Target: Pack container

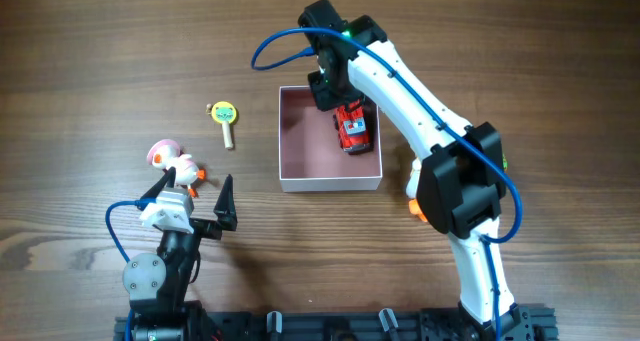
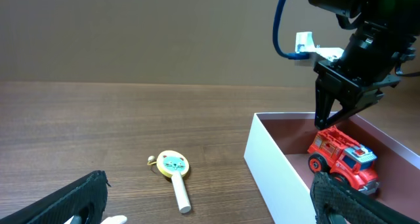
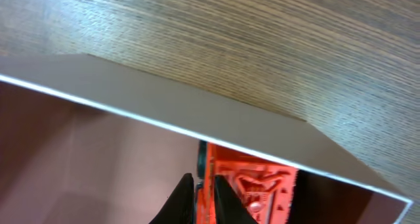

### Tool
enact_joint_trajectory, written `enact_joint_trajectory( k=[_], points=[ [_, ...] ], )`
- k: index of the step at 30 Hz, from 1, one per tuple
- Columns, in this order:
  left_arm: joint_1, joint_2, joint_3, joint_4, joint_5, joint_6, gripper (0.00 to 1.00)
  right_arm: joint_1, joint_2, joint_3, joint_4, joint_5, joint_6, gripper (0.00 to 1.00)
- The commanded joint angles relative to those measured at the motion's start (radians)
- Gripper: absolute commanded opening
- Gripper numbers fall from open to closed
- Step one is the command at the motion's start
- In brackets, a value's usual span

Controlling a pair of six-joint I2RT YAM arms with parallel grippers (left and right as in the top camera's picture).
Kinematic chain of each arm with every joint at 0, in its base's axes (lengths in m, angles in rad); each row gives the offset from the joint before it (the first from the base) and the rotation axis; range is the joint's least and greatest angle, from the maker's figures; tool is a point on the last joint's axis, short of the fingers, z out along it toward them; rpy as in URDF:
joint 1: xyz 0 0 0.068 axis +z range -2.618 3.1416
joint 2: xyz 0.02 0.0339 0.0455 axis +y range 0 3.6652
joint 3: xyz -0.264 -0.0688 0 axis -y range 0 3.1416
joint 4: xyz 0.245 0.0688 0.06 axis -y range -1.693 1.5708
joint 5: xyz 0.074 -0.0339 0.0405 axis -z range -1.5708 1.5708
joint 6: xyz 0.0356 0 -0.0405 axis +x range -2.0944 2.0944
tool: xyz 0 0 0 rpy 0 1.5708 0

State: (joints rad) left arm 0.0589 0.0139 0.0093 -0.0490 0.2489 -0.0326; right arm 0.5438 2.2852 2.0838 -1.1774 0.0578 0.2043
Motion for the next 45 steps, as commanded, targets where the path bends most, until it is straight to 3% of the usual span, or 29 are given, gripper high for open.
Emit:
enact_joint_trajectory(
  k=[1, 45],
  points=[
    [-0.005, -0.007, -0.004, -0.005, -0.003, -0.006, 1.00, -0.008, 0.028, -0.011, 0.007, 0.012, 0.009, 0.11],
    [-0.005, -0.007, -0.004, -0.005, -0.003, -0.006, 1.00, -0.010, 0.071, 0.035, -0.039, 0.027, 0.008, 0.07]
  ],
)
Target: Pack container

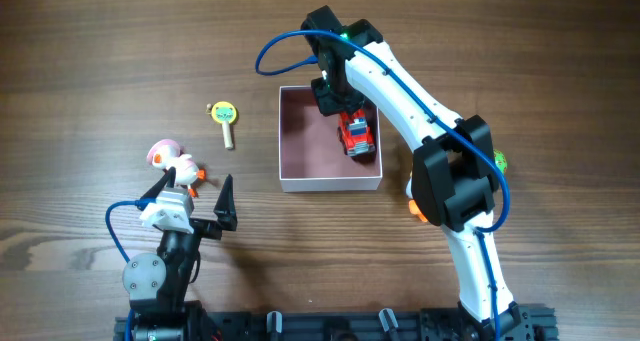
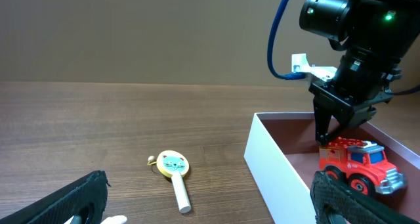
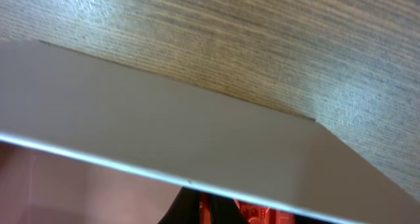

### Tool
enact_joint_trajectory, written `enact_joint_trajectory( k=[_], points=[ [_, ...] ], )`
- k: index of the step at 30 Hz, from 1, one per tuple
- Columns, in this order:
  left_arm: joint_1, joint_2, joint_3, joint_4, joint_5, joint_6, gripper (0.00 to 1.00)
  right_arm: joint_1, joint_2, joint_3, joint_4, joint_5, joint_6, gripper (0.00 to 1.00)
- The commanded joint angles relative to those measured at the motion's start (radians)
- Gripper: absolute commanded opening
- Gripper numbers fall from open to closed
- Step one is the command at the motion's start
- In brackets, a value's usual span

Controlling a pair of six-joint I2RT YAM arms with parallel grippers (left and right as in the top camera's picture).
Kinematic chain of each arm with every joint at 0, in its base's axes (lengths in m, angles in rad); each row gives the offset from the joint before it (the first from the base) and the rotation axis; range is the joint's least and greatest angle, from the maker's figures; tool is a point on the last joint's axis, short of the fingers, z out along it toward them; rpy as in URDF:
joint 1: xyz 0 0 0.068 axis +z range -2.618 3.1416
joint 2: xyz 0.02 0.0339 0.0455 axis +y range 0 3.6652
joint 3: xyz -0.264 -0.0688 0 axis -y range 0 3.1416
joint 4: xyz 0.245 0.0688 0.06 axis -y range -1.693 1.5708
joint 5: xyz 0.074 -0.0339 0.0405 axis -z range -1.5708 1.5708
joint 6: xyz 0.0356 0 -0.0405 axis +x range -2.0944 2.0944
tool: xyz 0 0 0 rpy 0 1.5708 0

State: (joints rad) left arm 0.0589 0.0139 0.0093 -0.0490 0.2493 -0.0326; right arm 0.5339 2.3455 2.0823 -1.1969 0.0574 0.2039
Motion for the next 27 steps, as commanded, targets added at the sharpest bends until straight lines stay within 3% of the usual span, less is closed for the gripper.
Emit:
enact_joint_trajectory(
  k=[1, 19, 27],
  points=[
    [-0.005, -0.007, -0.004, -0.005, -0.003, -0.006, 1.00, 0.000, 0.010, 0.043, -0.026, 0.031, 0.010, 0.07],
    [-0.005, -0.007, -0.004, -0.005, -0.003, -0.006, 1.00, 0.000, -0.105, 0.054, -0.116, 0.033, 0.059, 0.08],
    [-0.005, -0.007, -0.004, -0.005, -0.003, -0.006, 1.00, -0.006, -0.099, 0.051, -0.070, 0.084, 0.061, 0.11]
  ],
)
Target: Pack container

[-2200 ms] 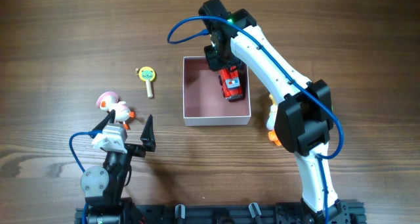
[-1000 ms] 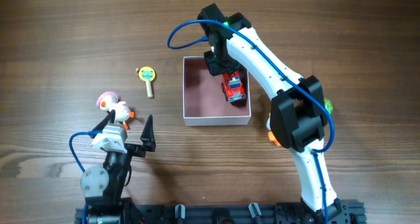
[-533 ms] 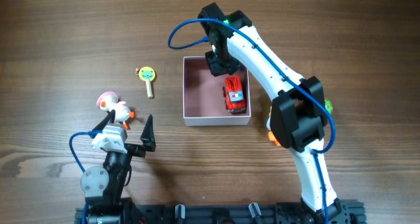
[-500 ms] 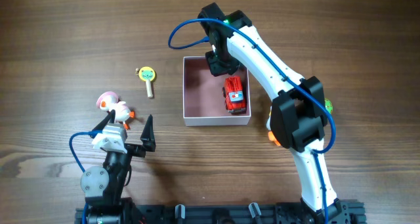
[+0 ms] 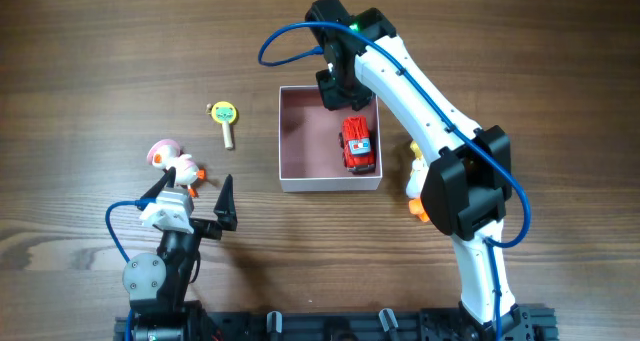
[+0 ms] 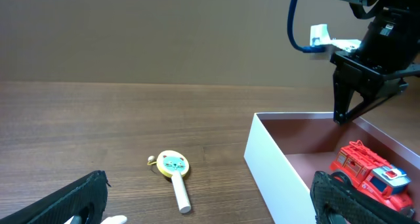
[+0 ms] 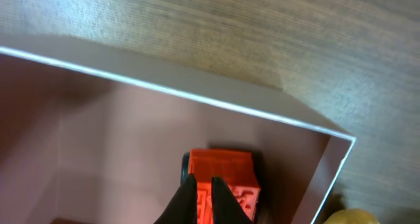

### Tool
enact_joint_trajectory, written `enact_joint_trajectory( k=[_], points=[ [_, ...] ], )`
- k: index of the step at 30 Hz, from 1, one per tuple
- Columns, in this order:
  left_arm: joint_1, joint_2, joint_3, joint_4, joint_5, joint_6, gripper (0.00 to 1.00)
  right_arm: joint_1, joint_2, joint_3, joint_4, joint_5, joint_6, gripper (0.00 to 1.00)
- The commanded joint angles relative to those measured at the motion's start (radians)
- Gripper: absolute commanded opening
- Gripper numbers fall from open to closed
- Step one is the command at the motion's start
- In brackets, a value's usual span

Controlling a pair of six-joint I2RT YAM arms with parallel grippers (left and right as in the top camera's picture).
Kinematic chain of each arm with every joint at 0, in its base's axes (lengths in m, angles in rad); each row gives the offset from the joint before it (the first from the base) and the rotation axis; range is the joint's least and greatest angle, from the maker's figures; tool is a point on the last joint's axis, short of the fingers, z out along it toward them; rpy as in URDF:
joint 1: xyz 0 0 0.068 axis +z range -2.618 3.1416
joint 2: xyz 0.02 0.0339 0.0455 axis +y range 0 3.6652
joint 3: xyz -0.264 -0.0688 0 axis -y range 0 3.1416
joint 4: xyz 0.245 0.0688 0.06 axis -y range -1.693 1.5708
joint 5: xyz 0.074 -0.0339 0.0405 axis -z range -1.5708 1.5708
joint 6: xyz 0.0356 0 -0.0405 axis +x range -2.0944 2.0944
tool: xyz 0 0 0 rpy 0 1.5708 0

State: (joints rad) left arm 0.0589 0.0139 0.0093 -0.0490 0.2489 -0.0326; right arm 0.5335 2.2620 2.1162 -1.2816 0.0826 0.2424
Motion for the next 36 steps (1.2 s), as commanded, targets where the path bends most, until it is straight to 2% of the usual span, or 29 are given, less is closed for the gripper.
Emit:
enact_joint_trajectory(
  k=[1, 6, 11, 36],
  points=[
    [-0.005, -0.007, -0.004, -0.005, -0.003, -0.006, 1.00, -0.008, -0.014, 0.017, 0.019, 0.069, 0.022, 0.11],
    [-0.005, -0.007, -0.004, -0.005, -0.003, -0.006, 1.00, -0.032, 0.003, 0.017, 0.015, 0.067, 0.023, 0.11],
    [-0.005, -0.007, -0.004, -0.005, -0.003, -0.006, 1.00, -0.053, 0.023, 0.016, 0.008, 0.027, 0.019, 0.05],
    [-0.005, -0.007, -0.004, -0.005, -0.003, -0.006, 1.00, -0.055, 0.040, -0.050, -0.004, -0.031, 0.017, 0.04]
  ],
)
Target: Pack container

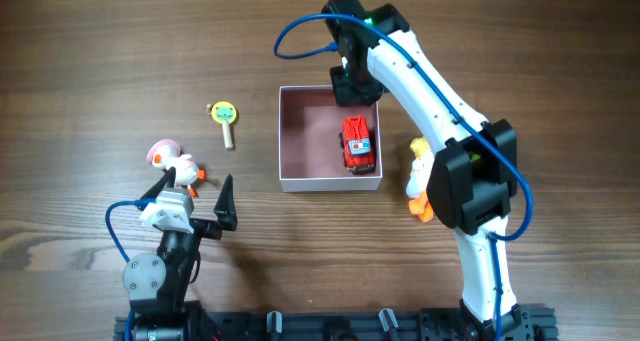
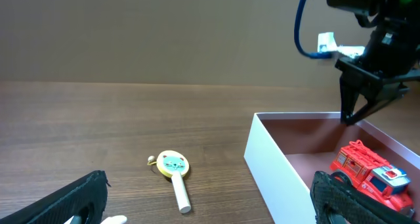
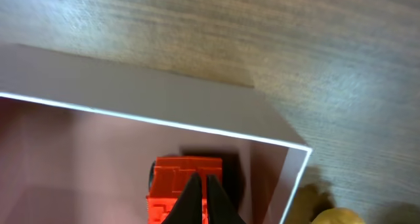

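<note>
A white box with a pink inside (image 1: 310, 146) stands mid-table. A red fire truck (image 1: 357, 144) lies in it along the right wall, also visible in the left wrist view as the truck (image 2: 371, 175) and from above as the truck (image 3: 184, 184). My right gripper (image 1: 358, 86) hangs above the box's far right corner, shut with nothing in it; its fingertips (image 3: 195, 188) point down over the truck. My left gripper (image 1: 193, 199) rests open near the table's front left, and the left wrist view shows this gripper (image 2: 207, 204) facing the box (image 2: 275, 165).
A yellow round cat-face rattle (image 1: 226, 119) lies left of the box. A pink and white bird toy (image 1: 172, 163) sits just beyond my left gripper. A yellow duck toy (image 1: 418, 169) lies right of the box, partly under the right arm.
My right gripper has shifted a little to the right, from over the box's back middle to over its far right corner. The truck and the left arm have not moved.
My right gripper's shut fingers were down in the box against the truck, which lay askew at the back right. Then the truck sat closer to the right wall. Later the gripper was raised and the truck lay straight along that wall, where it stays.
</note>
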### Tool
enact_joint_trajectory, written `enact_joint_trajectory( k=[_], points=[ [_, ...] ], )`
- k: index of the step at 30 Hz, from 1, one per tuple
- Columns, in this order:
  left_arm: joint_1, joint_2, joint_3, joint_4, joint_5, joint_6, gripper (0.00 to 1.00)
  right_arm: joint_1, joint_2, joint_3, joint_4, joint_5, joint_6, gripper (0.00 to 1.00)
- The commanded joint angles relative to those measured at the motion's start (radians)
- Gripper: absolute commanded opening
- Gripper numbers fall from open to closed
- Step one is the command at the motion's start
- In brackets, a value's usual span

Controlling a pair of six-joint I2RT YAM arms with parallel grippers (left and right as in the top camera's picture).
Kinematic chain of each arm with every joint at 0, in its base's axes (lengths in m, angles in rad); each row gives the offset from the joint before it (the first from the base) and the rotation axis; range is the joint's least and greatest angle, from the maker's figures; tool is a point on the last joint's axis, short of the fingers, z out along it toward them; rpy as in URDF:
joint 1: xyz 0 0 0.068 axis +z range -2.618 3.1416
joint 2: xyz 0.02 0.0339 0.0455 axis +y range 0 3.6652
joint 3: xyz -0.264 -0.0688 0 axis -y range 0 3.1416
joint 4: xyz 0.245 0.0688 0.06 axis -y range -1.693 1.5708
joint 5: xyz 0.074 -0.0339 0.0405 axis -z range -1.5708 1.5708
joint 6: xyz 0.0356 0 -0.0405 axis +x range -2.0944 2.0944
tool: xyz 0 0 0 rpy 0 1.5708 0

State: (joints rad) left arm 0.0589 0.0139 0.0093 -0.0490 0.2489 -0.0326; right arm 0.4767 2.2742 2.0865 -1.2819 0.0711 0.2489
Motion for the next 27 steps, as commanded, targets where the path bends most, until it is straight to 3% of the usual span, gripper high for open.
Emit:
enact_joint_trajectory(
  k=[1, 27],
  points=[
    [-0.005, -0.007, -0.004, -0.005, -0.003, -0.006, 1.00, 0.002, 0.027, -0.021, -0.004, -0.020, 0.011, 0.04],
    [-0.005, -0.007, -0.004, -0.005, -0.003, -0.006, 1.00, 0.002, 0.050, -0.021, 0.007, -0.021, -0.014, 0.04]
  ],
)
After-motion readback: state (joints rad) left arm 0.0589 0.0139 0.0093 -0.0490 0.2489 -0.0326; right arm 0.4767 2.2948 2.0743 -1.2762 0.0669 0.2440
